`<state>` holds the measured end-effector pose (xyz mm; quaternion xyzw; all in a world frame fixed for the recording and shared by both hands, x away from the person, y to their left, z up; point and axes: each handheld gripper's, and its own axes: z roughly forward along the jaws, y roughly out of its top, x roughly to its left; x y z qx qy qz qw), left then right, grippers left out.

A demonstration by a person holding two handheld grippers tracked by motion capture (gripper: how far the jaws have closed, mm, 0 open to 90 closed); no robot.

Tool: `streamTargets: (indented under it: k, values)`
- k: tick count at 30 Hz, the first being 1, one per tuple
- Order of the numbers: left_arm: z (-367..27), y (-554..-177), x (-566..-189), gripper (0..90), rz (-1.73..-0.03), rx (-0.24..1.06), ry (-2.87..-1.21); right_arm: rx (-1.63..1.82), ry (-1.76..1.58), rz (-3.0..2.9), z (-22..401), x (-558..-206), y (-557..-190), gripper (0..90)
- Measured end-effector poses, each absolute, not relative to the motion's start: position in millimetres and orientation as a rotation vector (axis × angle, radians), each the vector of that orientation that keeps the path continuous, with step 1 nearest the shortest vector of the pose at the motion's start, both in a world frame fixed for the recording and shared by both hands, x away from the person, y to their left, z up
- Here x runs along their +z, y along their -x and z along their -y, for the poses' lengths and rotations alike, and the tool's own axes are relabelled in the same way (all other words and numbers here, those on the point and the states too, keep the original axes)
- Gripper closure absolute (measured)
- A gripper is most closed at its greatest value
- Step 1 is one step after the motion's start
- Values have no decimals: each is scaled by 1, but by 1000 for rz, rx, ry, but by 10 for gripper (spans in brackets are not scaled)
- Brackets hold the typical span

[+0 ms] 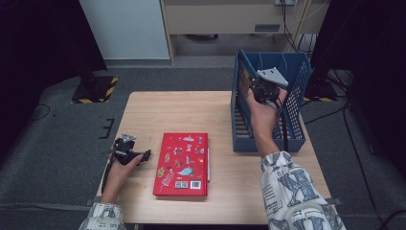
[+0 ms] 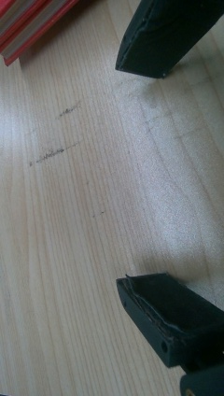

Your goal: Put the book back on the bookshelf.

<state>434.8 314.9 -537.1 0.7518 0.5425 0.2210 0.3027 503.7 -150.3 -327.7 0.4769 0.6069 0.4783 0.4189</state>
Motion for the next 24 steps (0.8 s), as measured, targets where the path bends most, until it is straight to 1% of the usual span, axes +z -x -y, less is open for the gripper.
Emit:
streamTargets:
  k: [5,13,18,24]
  values:
    - [-315,-435,-537,0,-1437,586,-1993,1190,-1201,-1506,145,-330,-508,826]
    - [-315,-435,-537,0,-1435,586,-1994,1167,-1200,-1521,134,-332,-504,809]
    - [-315,-435,-537,0,-1435,585,-1994,1169,-1171,-1543,130,-334,-498,773]
    - [-315,-435,-537,0,-1435,585,-1994,1203,-1162,-1573,131,-336,-493,687]
